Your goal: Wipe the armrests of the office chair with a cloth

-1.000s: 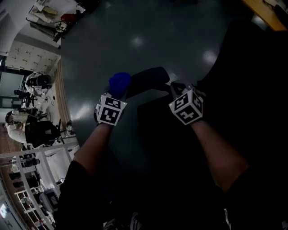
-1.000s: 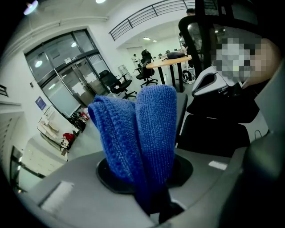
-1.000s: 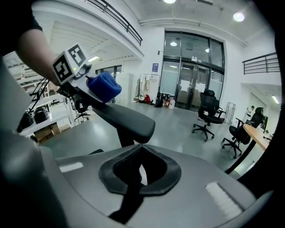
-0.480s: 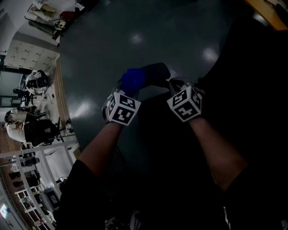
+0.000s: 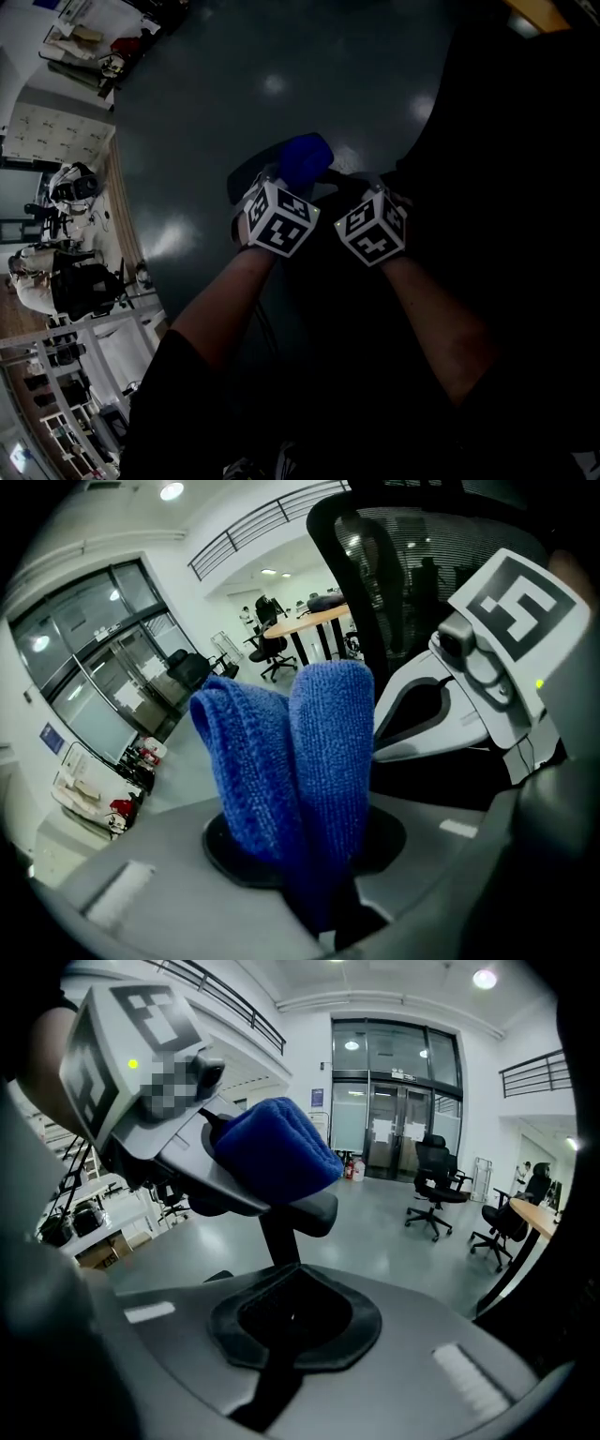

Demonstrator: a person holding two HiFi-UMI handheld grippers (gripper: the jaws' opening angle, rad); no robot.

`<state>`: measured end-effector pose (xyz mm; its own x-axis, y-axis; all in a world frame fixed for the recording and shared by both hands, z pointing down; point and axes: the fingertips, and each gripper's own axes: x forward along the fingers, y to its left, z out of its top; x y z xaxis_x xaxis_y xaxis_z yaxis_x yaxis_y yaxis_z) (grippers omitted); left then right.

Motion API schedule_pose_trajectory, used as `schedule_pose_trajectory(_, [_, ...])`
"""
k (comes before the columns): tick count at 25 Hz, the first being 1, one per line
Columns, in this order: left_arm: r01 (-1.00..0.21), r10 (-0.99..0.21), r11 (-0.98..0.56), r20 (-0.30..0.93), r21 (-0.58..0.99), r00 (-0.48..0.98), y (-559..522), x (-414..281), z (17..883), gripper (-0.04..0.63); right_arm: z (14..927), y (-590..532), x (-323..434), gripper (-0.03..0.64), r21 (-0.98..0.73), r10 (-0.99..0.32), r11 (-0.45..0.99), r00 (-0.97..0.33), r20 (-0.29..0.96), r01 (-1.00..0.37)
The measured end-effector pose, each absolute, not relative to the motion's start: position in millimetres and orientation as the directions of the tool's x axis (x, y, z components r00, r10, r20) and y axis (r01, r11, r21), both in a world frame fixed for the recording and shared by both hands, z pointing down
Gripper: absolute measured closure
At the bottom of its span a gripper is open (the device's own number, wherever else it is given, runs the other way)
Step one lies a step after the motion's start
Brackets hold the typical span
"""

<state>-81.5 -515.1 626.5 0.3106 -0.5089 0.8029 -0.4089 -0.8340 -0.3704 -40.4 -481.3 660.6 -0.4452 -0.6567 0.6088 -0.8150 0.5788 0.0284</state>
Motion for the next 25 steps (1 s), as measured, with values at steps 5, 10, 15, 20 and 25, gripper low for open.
schedule_pose_trajectory(5, [-0.362, -0.477, -0.862, 0.809, -0.355, 0.344, -506.6, -50.7, 633.9, 0.469, 668.3, -457.2, -34.5, 0.615, 0.002, -0.648, 0.571, -0.45, 0.615, -0.821])
schedule_pose_trajectory(10, [-0.302, -0.443, -0.891, 0.8, -0.341, 0.404, -480.7, -5.7, 628.3, 0.468, 665.6, -426.6, -19.1, 0.615, -0.021, -0.64, 0.559, -0.448, 0.624, -0.829])
schedule_pose_trajectory(15, [-0.294, -0.445, -0.893, 0.766, -0.341, 0.464, -449.1, 10.1, 594.3, 0.468, 641.1, -400.2, -9.0, 0.615, -0.009, -0.66, 0.544, -0.435, 0.613, -0.839])
schedule_pose_trajectory(20, [-0.321, -0.485, -0.873, 0.73, -0.368, 0.482, -410.2, -18.2, 556.7, 0.468, 606.6, -359.3, -12.0, 0.615, 0.034, -0.686, 0.54, -0.417, 0.596, -0.841])
schedule_pose_trajectory(25, [-0.378, -0.528, -0.846, 0.691, -0.376, 0.494, -375.8, -58.1, 524.7, 0.468, 575.1, -315.4, -13.3, 0.615, 0.1, -0.706, 0.54, -0.385, 0.595, -0.836])
